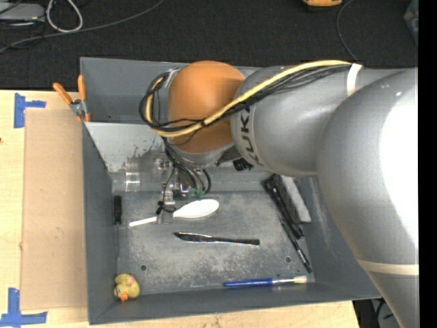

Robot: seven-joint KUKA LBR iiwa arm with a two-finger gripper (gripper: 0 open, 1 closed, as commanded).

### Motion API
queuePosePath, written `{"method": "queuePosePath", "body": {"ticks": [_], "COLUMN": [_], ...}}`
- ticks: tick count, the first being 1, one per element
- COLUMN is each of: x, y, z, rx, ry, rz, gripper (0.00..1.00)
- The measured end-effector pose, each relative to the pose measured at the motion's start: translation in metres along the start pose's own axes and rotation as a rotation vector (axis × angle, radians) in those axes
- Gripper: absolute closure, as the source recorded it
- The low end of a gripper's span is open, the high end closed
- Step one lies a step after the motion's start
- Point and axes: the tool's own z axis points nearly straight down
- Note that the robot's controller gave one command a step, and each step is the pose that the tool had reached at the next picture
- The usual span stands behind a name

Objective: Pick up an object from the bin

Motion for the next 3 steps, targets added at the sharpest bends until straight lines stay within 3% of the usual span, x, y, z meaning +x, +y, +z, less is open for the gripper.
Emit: {"method": "queuePosePath", "body": {"ticks": [1, 2, 3], "x": [-0.002, 0.0, -0.003], "y": [-0.001, -0.005, -0.009], "z": [-0.005, 0.058, 0.081], "rx": [-0.001, -0.001, -0.002], "ry": [-0.008, -0.007, -0.008], "rz": [0.004, -0.114, -0.158], "gripper": [0.0, 0.0, 0.0]}}
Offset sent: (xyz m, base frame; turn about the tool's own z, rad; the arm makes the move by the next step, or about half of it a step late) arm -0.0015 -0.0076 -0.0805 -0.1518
